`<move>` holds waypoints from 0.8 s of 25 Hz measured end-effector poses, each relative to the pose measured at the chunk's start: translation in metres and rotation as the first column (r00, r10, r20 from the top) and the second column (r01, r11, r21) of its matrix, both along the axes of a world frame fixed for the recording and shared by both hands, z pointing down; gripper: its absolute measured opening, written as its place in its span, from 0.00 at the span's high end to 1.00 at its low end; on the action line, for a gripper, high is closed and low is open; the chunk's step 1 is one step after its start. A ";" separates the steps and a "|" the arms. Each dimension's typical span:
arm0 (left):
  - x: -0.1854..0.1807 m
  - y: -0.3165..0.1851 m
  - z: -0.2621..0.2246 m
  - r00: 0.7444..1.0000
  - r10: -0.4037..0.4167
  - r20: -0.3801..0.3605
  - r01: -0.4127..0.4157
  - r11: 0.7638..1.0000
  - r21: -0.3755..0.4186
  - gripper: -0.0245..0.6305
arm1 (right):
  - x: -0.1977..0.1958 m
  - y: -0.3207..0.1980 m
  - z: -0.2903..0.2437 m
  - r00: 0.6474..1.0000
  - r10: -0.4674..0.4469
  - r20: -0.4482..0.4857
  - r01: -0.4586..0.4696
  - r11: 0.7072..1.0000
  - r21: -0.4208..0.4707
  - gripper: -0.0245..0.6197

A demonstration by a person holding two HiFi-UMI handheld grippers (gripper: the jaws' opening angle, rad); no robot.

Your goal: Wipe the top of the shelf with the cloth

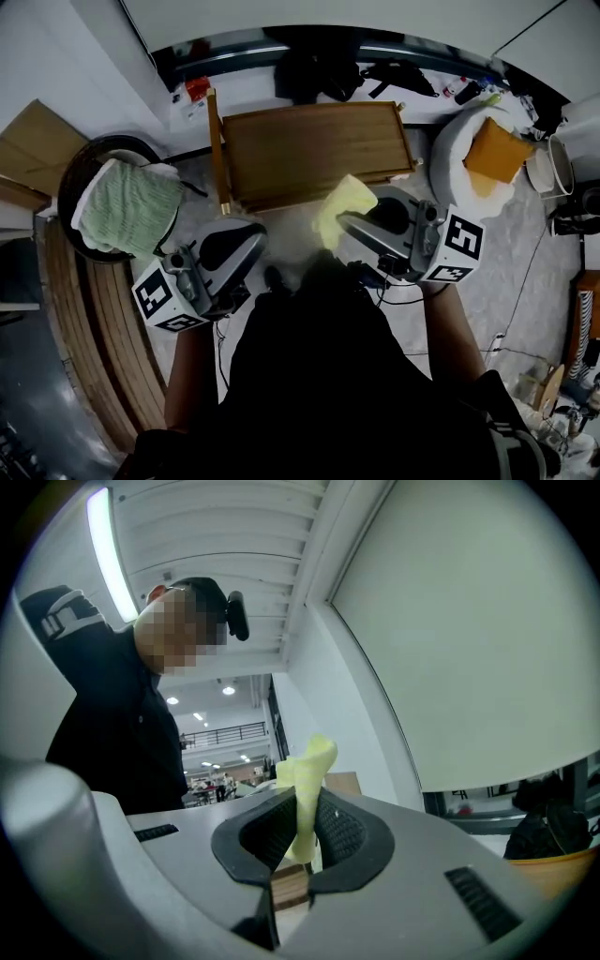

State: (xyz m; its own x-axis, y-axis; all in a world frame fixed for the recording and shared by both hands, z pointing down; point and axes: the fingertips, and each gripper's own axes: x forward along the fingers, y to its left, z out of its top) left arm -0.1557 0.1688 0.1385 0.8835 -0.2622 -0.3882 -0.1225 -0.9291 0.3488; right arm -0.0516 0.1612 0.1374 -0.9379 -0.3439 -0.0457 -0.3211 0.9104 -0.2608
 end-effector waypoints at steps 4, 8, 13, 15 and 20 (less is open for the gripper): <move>0.022 0.021 -0.012 0.999 0.015 0.039 -0.017 0.999 0.042 0.94 | 0.023 0.015 -0.009 0.999 0.022 0.036 -0.023 1.000 0.016 0.89; 0.036 0.037 -0.023 0.998 0.011 0.057 -0.015 0.998 0.062 0.94 | 0.032 0.030 -0.014 0.998 -0.013 0.059 0.010 0.998 0.059 0.89; 0.074 0.059 -0.020 0.994 0.026 0.105 -0.031 0.999 0.042 0.95 | 0.064 0.064 -0.011 0.996 -0.042 0.076 0.036 0.996 0.082 0.89; 0.095 0.065 -0.015 0.993 0.034 0.111 -0.034 0.999 -0.002 0.95 | 0.086 0.081 -0.009 0.996 -0.029 0.083 0.023 0.996 0.081 0.89; 0.159 0.103 -0.014 0.986 0.082 0.142 -0.077 0.996 -0.044 0.95 | 0.154 0.128 -0.004 0.988 0.004 0.153 -0.011 0.999 0.043 0.89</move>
